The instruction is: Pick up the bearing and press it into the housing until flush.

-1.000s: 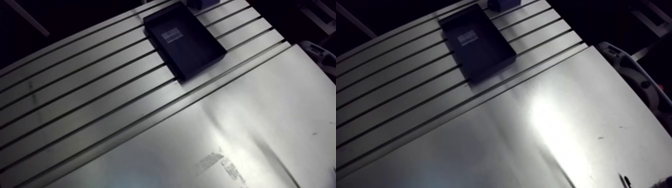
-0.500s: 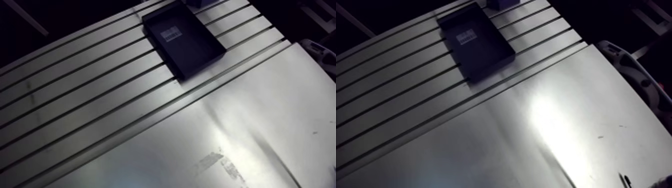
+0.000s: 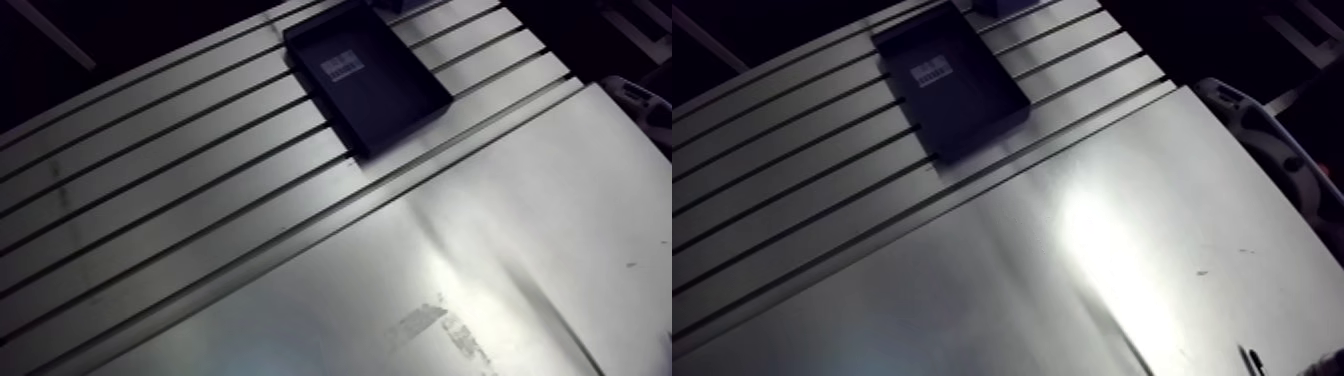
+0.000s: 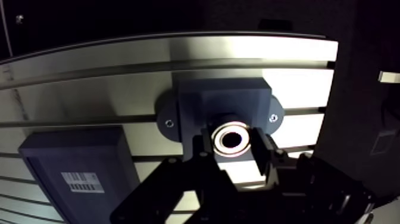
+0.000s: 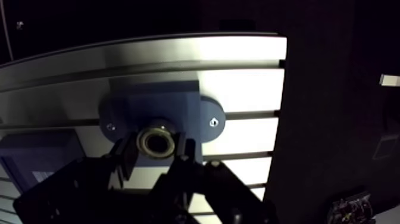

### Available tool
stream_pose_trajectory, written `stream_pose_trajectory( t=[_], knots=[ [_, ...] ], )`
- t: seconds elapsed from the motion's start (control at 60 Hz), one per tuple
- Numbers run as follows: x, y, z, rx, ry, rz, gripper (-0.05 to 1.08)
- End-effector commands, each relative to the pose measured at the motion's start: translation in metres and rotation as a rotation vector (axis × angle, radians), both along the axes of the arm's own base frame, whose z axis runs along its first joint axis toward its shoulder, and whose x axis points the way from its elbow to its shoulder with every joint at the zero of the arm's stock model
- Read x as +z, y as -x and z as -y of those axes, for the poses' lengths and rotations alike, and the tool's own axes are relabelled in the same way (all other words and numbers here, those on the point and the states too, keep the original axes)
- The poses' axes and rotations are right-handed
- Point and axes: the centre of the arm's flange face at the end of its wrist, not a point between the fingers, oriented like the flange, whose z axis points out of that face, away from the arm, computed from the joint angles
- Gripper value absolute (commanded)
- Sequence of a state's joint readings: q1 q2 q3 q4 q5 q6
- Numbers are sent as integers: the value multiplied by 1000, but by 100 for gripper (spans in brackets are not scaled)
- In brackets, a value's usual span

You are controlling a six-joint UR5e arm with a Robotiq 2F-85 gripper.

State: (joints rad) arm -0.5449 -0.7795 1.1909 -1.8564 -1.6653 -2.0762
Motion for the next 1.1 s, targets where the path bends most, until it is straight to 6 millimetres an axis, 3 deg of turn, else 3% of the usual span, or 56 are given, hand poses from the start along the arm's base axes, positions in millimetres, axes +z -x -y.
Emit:
stream_pose_trajectory(
  t=[0.017, 1.1],
  knots=[
    [-4, -2, 1, -1, 4, 7, 68],
    [-9, 0, 1, 0, 7, 11, 68]
  ],
)
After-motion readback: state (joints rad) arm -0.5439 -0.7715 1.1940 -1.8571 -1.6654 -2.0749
